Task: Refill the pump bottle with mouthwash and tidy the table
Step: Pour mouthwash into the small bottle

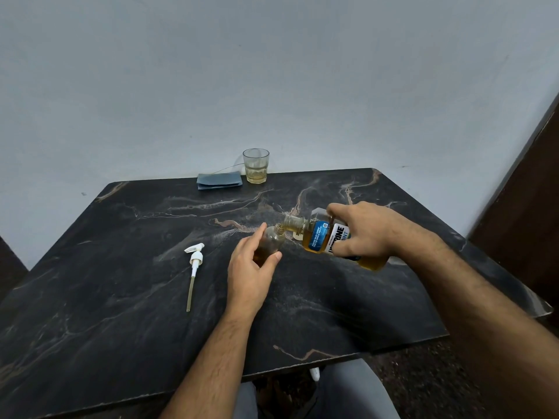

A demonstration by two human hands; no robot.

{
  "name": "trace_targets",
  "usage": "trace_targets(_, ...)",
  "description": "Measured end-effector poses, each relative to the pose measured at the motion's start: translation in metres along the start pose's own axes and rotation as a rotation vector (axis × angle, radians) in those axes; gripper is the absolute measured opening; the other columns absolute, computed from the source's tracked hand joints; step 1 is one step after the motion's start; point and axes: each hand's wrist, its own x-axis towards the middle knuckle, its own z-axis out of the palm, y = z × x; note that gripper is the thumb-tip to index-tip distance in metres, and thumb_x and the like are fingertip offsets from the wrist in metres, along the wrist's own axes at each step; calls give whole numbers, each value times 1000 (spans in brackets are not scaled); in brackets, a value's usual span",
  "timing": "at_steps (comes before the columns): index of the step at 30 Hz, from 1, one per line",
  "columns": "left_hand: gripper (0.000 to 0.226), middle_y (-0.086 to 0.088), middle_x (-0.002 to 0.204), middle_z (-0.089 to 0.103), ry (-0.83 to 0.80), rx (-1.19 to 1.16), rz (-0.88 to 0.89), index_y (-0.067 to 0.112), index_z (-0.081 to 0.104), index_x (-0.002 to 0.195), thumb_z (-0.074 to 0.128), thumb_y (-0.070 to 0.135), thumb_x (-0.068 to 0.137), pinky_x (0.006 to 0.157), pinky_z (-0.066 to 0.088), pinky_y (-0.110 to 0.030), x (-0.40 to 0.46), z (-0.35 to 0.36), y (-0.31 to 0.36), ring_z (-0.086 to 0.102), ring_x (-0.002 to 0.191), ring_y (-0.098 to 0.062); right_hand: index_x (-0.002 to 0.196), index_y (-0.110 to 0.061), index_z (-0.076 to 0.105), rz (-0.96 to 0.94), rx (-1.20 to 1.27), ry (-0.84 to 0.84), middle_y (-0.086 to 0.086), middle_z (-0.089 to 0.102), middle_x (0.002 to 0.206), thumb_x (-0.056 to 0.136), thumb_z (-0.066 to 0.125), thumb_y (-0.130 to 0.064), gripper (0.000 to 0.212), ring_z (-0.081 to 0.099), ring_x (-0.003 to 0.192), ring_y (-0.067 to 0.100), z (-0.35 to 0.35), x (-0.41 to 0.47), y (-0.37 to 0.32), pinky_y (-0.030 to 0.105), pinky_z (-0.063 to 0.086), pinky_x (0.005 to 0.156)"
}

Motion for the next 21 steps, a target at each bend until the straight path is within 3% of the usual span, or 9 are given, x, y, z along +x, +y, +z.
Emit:
trace_targets(7,65,16,117,54,6,-5,11,35,47,143,73,18,86,98,37,-20,0,0,-1,52,115,-5,117,-26,44,6,1,-9,-8,60,86,81,67,-45,46,62,73,11,-1,0,-1,24,46,58)
trace_targets(21,66,18,117,53,16,-9,15,34,47,143,74,17,85,101,38,-23,1,0,-1,51,115,-4,119,-25,45,-6,3,-32,-5,64,92,83,67,-45,47,65,78,14,-5,2,-2,31,58,70)
